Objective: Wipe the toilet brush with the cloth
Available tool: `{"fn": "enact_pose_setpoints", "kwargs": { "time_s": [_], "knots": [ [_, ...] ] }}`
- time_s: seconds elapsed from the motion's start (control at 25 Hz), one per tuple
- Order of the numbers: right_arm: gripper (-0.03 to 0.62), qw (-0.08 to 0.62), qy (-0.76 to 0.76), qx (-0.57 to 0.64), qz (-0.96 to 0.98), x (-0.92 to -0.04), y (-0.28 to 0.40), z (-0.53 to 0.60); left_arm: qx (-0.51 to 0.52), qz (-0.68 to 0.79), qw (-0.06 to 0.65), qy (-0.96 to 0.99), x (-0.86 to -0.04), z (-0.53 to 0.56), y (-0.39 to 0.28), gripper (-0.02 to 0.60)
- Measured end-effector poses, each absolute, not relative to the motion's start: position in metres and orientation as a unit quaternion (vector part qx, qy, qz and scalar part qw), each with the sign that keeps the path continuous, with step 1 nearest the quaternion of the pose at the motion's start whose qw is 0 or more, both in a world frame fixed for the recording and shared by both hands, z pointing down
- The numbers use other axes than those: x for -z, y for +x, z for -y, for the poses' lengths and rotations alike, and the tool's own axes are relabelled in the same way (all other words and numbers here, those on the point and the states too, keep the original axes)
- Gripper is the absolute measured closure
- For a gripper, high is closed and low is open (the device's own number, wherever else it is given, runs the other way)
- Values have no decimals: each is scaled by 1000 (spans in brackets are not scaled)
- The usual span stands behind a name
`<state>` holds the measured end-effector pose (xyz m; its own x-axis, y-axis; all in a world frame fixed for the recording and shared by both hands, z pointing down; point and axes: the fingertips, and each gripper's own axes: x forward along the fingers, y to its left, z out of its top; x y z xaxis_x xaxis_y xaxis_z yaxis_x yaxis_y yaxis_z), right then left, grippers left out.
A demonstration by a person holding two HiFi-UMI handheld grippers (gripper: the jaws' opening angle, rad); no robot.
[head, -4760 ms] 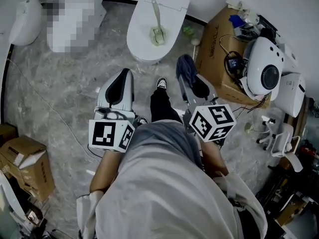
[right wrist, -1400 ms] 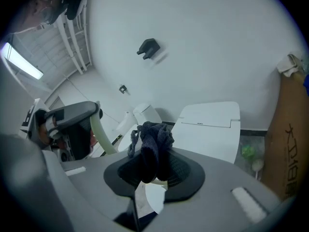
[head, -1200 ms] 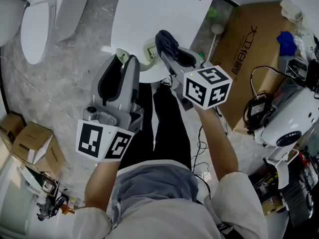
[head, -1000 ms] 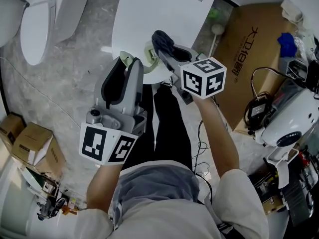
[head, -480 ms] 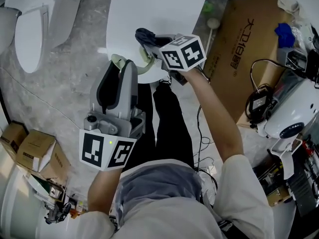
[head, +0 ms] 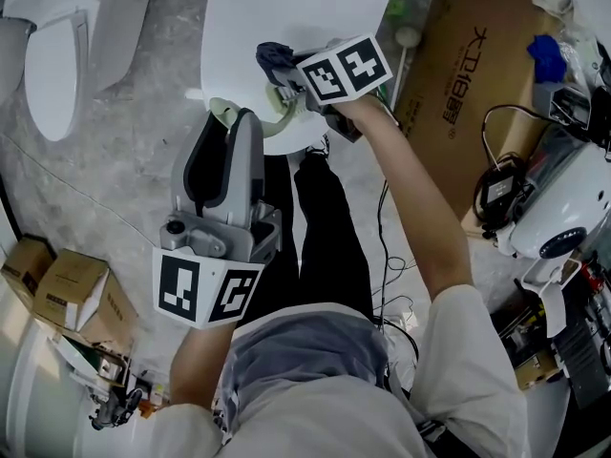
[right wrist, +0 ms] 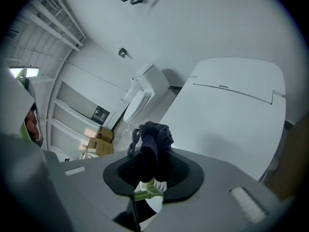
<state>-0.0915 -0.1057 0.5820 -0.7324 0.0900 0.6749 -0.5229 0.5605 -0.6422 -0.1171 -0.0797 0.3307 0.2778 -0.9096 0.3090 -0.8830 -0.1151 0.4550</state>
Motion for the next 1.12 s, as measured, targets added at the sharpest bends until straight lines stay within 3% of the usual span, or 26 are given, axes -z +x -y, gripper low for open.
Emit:
{"fn": "enact_pose_setpoints", "kwargs": {
  "time_s": [1.12],
  "knots": [
    [514,434,106,-464,765,-627,-95,118,30,602,288,744,-333,78,-118,581]
  ]
}}
